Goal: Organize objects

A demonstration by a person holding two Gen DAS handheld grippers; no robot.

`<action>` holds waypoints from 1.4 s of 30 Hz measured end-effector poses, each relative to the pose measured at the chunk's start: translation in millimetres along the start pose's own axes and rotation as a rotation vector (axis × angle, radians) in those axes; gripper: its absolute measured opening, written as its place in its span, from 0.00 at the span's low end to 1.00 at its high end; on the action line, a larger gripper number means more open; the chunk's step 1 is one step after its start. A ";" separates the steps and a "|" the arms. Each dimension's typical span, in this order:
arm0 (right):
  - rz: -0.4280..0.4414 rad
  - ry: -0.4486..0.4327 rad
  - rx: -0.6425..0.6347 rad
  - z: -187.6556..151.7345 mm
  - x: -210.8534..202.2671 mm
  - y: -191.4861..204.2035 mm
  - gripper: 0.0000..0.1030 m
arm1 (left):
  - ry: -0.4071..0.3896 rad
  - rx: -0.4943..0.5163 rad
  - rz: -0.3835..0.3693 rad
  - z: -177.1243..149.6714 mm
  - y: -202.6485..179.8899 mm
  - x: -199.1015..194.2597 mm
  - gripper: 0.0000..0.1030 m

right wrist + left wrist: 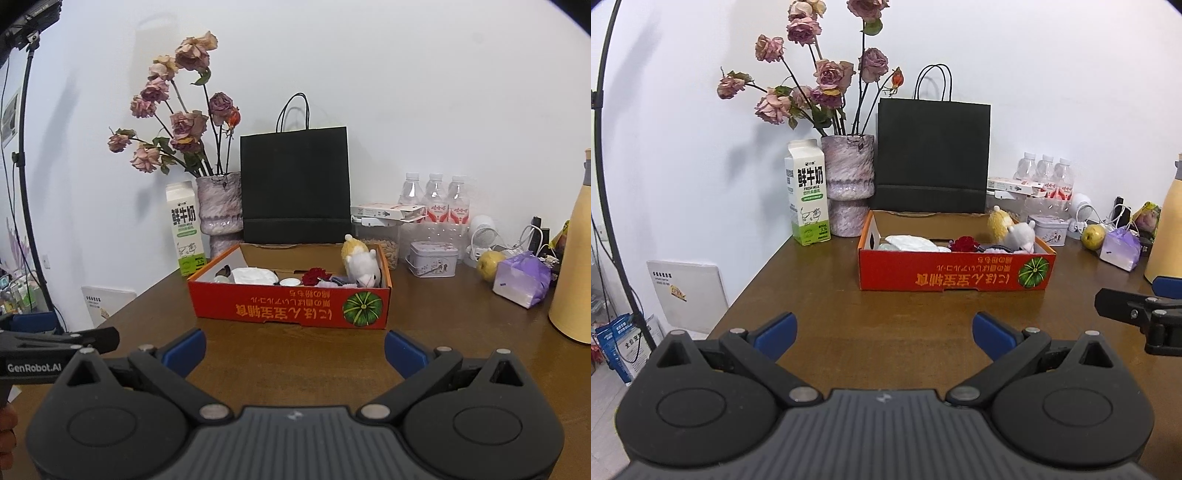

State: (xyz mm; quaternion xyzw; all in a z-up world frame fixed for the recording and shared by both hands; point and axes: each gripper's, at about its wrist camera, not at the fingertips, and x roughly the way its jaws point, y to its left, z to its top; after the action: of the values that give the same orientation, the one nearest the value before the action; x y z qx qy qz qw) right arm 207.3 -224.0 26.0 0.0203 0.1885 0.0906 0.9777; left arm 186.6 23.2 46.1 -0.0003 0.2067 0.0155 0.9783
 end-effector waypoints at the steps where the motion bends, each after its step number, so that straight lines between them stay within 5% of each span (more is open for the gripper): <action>1: 0.000 0.000 -0.001 -1.1 -3.4 0.7 1.00 | 0.000 0.000 0.001 -1.4 0.6 -3.9 1.00; 42: -0.002 0.016 -0.015 -15.5 -43.8 6.4 1.00 | 0.013 -0.009 0.008 -17.4 1.2 -47.6 1.00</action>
State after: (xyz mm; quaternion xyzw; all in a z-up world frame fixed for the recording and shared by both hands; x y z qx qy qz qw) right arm 160.4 -225.7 28.1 0.0121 0.1955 0.0911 0.9764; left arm 136.0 22.9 49.4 -0.0040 0.2128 0.0204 0.9769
